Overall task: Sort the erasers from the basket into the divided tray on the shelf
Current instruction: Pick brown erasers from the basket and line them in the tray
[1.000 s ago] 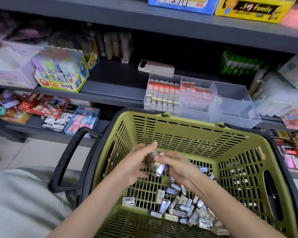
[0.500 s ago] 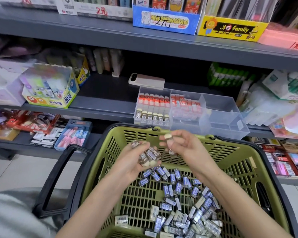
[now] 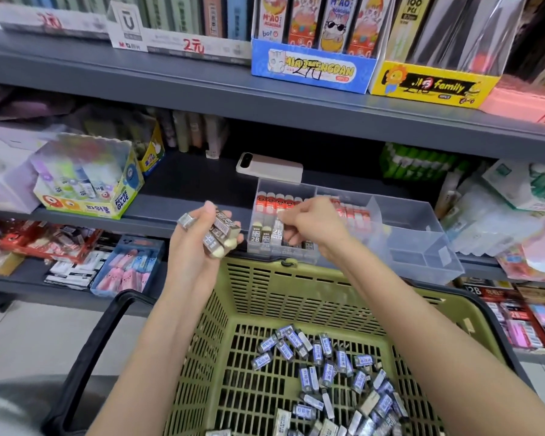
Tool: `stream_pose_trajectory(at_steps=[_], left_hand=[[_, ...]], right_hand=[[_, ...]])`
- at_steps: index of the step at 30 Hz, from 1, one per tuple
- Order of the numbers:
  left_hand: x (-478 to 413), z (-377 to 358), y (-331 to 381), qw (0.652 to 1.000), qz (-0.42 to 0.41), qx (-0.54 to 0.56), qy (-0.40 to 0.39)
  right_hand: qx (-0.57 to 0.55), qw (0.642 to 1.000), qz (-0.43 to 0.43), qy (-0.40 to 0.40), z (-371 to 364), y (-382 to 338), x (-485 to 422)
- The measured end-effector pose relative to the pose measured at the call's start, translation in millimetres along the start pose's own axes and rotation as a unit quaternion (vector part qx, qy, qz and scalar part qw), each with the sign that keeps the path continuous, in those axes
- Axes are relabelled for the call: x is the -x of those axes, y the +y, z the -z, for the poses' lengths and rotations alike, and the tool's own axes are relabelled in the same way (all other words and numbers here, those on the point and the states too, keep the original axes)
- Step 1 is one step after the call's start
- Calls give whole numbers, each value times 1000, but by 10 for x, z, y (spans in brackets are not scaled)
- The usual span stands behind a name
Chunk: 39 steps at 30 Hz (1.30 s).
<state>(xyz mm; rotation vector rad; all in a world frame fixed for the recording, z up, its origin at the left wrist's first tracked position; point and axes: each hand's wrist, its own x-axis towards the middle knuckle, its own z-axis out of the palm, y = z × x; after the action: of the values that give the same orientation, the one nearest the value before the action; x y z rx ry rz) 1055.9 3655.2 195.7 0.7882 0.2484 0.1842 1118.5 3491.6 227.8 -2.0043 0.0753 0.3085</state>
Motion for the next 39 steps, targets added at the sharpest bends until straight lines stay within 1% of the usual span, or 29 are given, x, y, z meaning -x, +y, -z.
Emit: stream_pose_trajectory(at_steps=[2,4,7,9,11,12,14,15,16,18,19,21,23,25,26,28,29,30,31,33,35,38,39], left_hand=[[-32,13,-13,1000,0,5,8],[-47,27,-33,1000,7,2,9],[-49,50,-49,1000,17,2,5],[-43,61,-57,1000,22,1,2],[-36,61,-63,1000,23,0,4],[-32,58,-70,1000,23,1,6],[-24,49,-94,1000,21,3,9],[-18,47,-106,1000,18,5,6],[-13,47,-119,1000,14,4,1],[-7,49,-139,1000,-2,-7,-12],[-4,47,-146,1000,-10,-13,-21],[4,44,-153,999,-19,-16,-36],[13,49,-158,998,-28,-26,-47],[28,49,-172,997,-37,-41,-56],[37,48,-183,996,-42,-46,-59],[57,39,-214,995,-48,-48,-67],[69,32,-226,995,-49,-45,-72],[79,27,-236,995,-49,-45,-78],[86,23,-243,994,-50,-50,-83],[100,16,-247,992,-48,-71,-89],[110,5,-251,993,-33,-78,-79],[119,-13,-269,997,10,-40,-62],[125,-22,-275,997,24,-32,-61]], right_hand=[[34,999,-32,-23,-70,-33,-87],[54,997,-47,-37,-127,-53,-147],[103,993,-44,-45,-174,-53,-180],[114,992,-40,-38,-180,-28,-164],[114,993,-22,-28,-194,-18,-109],[128,992,1,-13,-205,-4,-89],[184,978,82,46,-217,-10,2],[183,974,122,62,-222,-31,74],[149,977,146,52,-226,-46,152],[42,989,142,-16,-265,-92,334],[15,990,133,-36,-291,-98,393],[15,991,128,-35,-319,-87,440],[52,988,145,-18,-313,-87,441],[117,978,173,-11,-268,-94,435],[166,967,191,2,-235,-105,435],[275,932,232,40,-165,-133,430],[312,916,246,53,-138,-146,429],[329,908,254,55,-121,-155,429],[329,908,254,50,-117,-156,431],[294,923,246,28,-140,-131,448],[252,938,236,11,-157,-86,460],[174,963,205,-21,-86,-59,413],[154,969,194,-19,-46,-63,382]])
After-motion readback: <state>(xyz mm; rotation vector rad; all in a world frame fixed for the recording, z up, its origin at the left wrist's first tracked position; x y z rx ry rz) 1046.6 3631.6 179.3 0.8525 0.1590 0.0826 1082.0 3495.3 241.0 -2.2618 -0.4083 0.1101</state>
